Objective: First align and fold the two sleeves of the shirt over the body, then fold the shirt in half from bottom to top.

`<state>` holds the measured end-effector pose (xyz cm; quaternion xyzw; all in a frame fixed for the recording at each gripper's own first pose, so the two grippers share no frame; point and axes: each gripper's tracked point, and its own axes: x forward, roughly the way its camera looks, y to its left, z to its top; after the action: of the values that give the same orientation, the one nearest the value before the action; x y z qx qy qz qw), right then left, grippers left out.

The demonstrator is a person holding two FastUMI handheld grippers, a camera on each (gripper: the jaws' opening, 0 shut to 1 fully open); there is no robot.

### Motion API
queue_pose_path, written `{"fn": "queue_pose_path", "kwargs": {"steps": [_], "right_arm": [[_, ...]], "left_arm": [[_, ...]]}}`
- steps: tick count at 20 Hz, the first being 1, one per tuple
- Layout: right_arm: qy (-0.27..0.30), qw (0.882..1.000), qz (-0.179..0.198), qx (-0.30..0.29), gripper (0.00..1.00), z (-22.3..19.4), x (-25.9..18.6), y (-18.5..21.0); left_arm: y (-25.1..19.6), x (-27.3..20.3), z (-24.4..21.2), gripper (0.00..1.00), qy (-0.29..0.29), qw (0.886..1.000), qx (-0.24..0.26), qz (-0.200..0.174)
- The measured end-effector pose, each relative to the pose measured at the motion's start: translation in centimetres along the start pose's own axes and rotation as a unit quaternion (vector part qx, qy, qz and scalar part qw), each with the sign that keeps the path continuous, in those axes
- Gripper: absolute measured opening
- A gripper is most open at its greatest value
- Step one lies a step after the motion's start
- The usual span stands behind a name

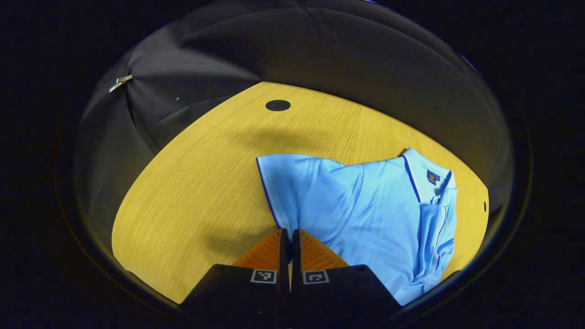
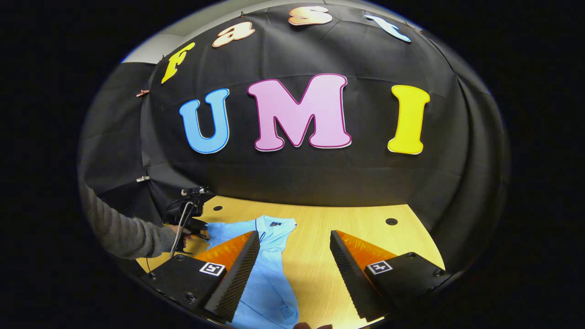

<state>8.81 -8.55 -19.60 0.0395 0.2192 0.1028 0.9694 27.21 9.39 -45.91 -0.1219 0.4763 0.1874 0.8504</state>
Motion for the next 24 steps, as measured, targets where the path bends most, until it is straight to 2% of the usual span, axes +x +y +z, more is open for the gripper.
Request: {"fn": "queue_pose_path", "kwargs": {"steps": [5,10,11,12,13,16,24], "right_arm": [[0.007,1.000,-0.002,0.007,0.96,-0.4,-0.3,-0.7],[0.008,1.000,-0.002,0.009,0.96,-0.6,-0.8,-1.0],[0.008,1.000,-0.002,0.011,0.96,-0.6,-0.9,-1.0],[0.008,1.000,-0.004,0.012,0.96,-0.6,-1.0,-1.2],[0.008,1.000,-0.004,0.013,0.96,-0.7,-1.1,-1.3],[0.009,1.000,-0.008,0.018,0.96,-0.8,-1.5,-1.7],[0.014,0.999,-0.023,0.028,0.96,-1.5,-2.6,-2.9]], "left_arm": [[-0.9,-1.0,0.6,0.06,-0.032,0.999,0.013,-0.016],[-3.9,-3.6,2.5,0.06,-0.085,0.994,0.022,-0.059],[-4.6,-4.3,2.8,0.06,-0.097,0.993,0.025,-0.068],[-5.2,-5.0,3.1,0.02,-0.107,0.991,0.029,-0.078],[-6.1,-5.6,3.2,0.06,-0.114,0.989,0.035,-0.086],[-8.6,-7.5,2.9,0.06,-0.130,0.983,0.062,-0.115],[-17.1,-12.2,-1.0,0.06,-0.147,0.962,0.126,-0.192]]}}
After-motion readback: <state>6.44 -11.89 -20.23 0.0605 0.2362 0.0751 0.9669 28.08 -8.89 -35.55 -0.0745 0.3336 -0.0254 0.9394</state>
